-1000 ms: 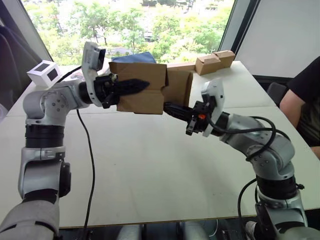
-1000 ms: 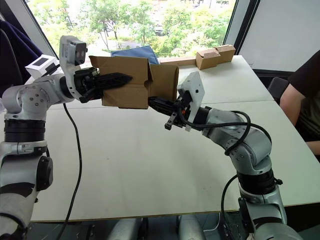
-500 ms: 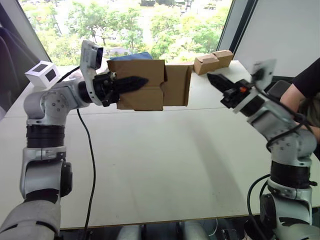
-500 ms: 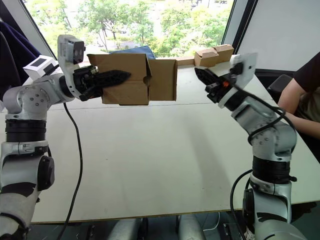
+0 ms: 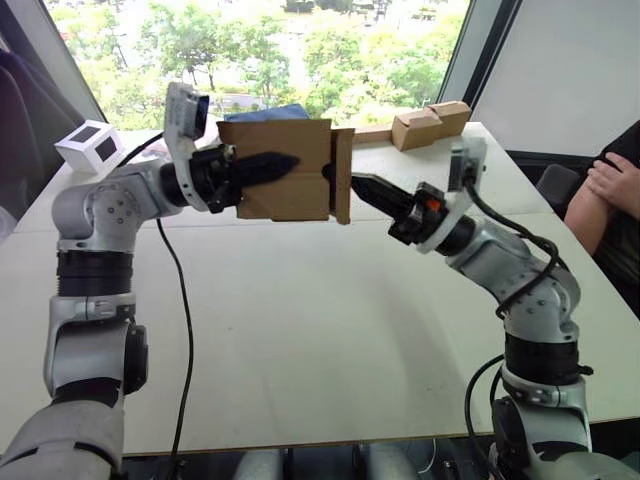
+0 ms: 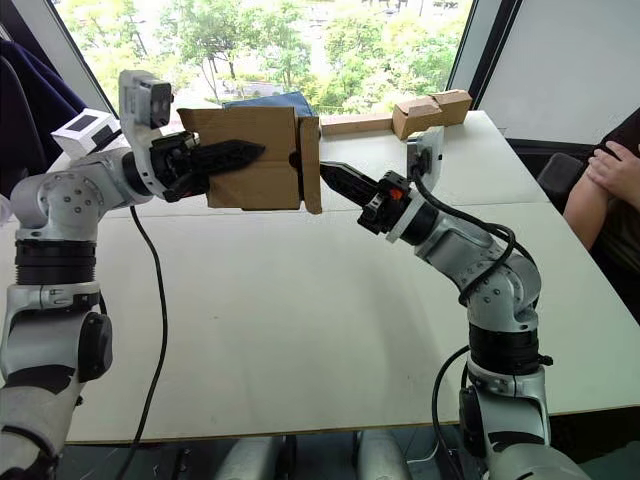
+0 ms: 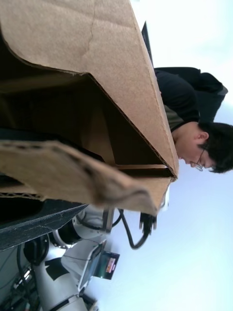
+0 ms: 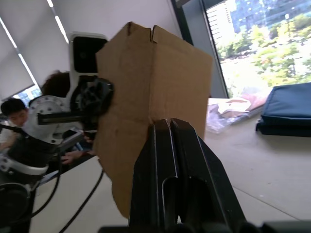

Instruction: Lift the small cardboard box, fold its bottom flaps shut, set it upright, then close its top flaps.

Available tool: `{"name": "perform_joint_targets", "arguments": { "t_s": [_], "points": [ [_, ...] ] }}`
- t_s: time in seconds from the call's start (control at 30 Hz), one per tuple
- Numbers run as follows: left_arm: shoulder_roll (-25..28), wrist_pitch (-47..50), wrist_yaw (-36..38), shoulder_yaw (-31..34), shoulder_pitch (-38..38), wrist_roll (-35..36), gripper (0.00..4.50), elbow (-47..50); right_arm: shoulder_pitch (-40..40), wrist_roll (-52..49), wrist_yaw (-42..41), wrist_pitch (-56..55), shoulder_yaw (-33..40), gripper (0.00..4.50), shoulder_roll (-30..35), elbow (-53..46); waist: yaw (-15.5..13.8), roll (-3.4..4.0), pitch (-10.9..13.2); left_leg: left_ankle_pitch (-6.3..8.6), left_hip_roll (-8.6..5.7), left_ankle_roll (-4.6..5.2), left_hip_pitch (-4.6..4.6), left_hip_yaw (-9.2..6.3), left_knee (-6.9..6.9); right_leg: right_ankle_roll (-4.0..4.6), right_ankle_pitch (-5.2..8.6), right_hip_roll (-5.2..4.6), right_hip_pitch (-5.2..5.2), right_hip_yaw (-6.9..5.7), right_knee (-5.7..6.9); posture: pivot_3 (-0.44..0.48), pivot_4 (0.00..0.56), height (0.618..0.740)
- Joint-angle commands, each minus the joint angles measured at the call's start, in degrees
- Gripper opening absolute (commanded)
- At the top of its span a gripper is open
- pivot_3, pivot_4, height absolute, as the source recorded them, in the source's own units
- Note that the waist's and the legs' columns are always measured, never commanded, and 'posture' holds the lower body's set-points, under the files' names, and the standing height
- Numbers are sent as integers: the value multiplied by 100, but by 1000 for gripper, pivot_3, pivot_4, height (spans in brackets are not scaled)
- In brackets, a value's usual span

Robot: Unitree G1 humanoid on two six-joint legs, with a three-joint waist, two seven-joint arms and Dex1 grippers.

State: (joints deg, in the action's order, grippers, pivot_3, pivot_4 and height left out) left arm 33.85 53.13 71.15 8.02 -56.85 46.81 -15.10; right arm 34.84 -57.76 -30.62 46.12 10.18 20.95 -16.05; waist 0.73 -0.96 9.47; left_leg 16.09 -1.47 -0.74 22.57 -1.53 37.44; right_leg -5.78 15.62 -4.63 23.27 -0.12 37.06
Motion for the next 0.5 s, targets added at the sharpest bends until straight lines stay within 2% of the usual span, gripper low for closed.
{"name": "perform_joint_targets", "arguments": {
  "t_s": [0.03,0.33,0.37,0.43,0.47,0.5],
  "points": [
    [61,-82,-3,179,-16,82,0,158,-134,-525,174,82,229,30,-123,-287,3,0,0,0,0,0,-1,0,0,0,0,0,1,0,0,0,150,737],
    [64,-87,20,155,-59,58,0,77,-402,-678,451,-59,130,30,-414,-392,21,0,0,0,3,0,-1,1,-7,0,0,7,6,1,1,0,150,737],
    [59,-92,21,148,-79,50,0,55,-425,-661,462,-85,120,513,-440,-376,20,0,0,0,3,0,-1,1,-7,0,0,6,6,1,1,0,150,737],
    [52,-99,21,141,-102,41,0,29,-469,-676,497,-114,112,992,-499,-355,14,0,0,0,3,0,-1,1,-6,0,0,6,6,1,1,0,150,737],
    [49,-102,20,139,-108,39,0,22,-500,-696,507,-126,103,1519,-533,-353,11,0,0,0,2,0,-1,1,-5,0,0,6,6,1,1,0,150,737],
    [47,-104,18,137,-111,37,0,18,-534,-728,516,-119,89,1834,-562,-357,11,0,0,0,2,0,-1,1,-5,0,0,5,6,1,1,0,150,737]
  ]
}}
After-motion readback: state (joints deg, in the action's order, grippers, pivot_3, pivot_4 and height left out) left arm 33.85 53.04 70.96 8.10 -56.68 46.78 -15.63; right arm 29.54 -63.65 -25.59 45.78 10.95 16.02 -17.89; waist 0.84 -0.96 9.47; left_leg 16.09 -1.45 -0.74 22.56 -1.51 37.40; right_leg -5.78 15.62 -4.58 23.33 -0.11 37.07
